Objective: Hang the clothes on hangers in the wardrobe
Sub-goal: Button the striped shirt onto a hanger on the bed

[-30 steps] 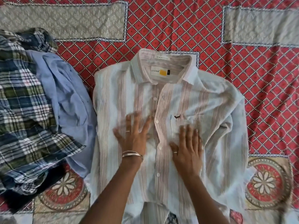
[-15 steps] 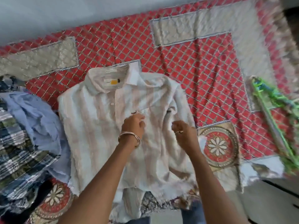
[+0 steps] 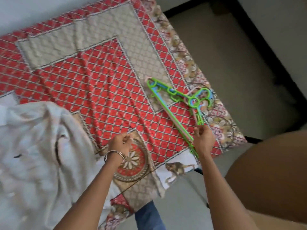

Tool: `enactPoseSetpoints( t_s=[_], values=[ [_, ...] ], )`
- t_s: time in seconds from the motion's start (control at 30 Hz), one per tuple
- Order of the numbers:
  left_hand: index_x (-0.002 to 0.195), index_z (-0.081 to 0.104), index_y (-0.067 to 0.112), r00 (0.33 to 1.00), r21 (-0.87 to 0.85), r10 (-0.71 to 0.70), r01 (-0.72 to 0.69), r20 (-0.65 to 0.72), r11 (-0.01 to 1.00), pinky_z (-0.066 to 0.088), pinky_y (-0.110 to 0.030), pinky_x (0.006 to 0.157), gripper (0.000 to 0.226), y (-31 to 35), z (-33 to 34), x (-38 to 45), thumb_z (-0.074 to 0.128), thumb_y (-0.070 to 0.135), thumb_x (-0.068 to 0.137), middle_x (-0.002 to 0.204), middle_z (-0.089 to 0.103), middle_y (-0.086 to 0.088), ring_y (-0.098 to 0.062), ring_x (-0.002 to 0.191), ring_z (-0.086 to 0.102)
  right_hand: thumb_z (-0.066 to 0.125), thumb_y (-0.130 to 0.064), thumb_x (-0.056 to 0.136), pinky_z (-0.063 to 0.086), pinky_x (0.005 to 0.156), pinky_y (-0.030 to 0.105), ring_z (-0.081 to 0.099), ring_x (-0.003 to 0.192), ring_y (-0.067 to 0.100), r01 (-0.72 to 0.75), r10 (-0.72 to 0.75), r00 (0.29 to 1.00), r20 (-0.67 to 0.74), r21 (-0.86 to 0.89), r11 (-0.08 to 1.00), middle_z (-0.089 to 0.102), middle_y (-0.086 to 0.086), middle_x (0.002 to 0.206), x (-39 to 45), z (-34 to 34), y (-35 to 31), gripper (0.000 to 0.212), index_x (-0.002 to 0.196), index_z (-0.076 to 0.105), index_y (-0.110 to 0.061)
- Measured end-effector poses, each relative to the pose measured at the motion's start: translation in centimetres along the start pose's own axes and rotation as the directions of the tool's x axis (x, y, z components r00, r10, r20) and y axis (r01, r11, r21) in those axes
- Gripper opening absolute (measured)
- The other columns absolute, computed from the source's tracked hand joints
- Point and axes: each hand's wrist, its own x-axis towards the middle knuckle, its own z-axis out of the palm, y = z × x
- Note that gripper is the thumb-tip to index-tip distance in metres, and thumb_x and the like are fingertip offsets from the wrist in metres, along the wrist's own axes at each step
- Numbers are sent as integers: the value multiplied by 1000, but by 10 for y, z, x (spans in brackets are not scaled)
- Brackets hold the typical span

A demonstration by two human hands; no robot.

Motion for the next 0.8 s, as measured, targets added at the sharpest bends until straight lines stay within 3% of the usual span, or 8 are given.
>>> enactPoseSetpoints(
  t_s=[0.17, 0.27, 0.33, 0.4, 0.5, 0.67, 0.73, 0.8],
  values=[
    [96, 70, 10, 997, -71, 5, 1, 82, 997, 59, -31, 69, 12, 54, 74, 15, 59, 8, 91, 77, 68, -5, -23, 69, 66, 70, -21, 86, 51, 85, 44, 59, 98, 31, -57, 63, 998, 25, -200, 978, 67, 13, 104, 73, -13, 30, 29, 110, 63, -6],
    [96, 68, 11, 993, -93, -17, 28, 120, 995, 58, -25, 63, 11, 71, 106, 25, 59, 7, 92, 76, 67, -4, -11, 59, 65, 70, -30, 86, 38, 96, 45, 56, 105, 28, -116, 130, 991, 35, -269, 956, 65, 6, 105, 97, -8, 48, 28, 109, 64, -16],
    [100, 68, 6, 992, -103, -33, 46, 119, 994, 58, -30, 67, 13, 75, 110, 27, 58, 7, 92, 74, 67, -1, -11, 55, 62, 66, -32, 88, 34, 94, 45, 57, 100, 27, -117, 121, 993, -1, -263, 958, 66, 6, 99, 94, -6, 52, 21, 102, 66, -17],
    [100, 67, 2, 992, -123, -49, 63, 114, 990, 55, -25, 58, 13, 80, 116, 29, 57, 5, 93, 74, 66, -3, -13, 55, 60, 64, -32, 88, 42, 92, 46, 59, 92, 28, -96, 94, 995, -20, -226, 969, 67, 8, 95, 92, -6, 58, 20, 98, 67, -15],
    [100, 66, 5, 995, -198, -57, 71, 77, 978, 44, -12, 43, 13, 93, 117, 27, 56, 3, 93, 79, 67, -9, -1, 45, 58, 69, -29, 88, 52, 84, 41, 61, 89, 24, -43, 40, 999, -31, -81, 996, 67, 8, 101, 82, -19, 55, 33, 113, 66, -9],
    [94, 70, 18, 994, -290, 90, -66, 70, 955, 50, -22, 58, 7, 129, 112, 22, 65, 20, 88, 90, 69, -10, -2, 56, 63, 77, -19, 81, 46, 63, 5, 55, 64, -9, 65, -78, 997, 25, 335, 940, 64, -6, 80, 65, -48, 33, 33, 110, 70, -5],
    [106, 67, 21, 974, -336, 214, -176, 79, 925, 51, -20, 60, 27, 153, 103, 19, 71, 32, 81, 95, 69, -4, -6, 67, 65, 77, -13, 80, 50, 68, 12, 58, 66, -7, 189, -203, 979, -5, 394, 900, 68, -3, 83, 55, -53, 11, 28, 106, 72, -5],
    [124, 58, 21, 949, -374, 306, -256, 79, 891, 51, -20, 61, 59, 169, 91, 22, 76, 46, 73, 97, 67, 3, -4, 70, 64, 77, -9, 79, 54, 68, 28, 61, 70, 6, 318, -341, 940, -13, 394, 862, 70, 2, 86, 38, -47, -15, 25, 104, 72, -6]
  ],
)
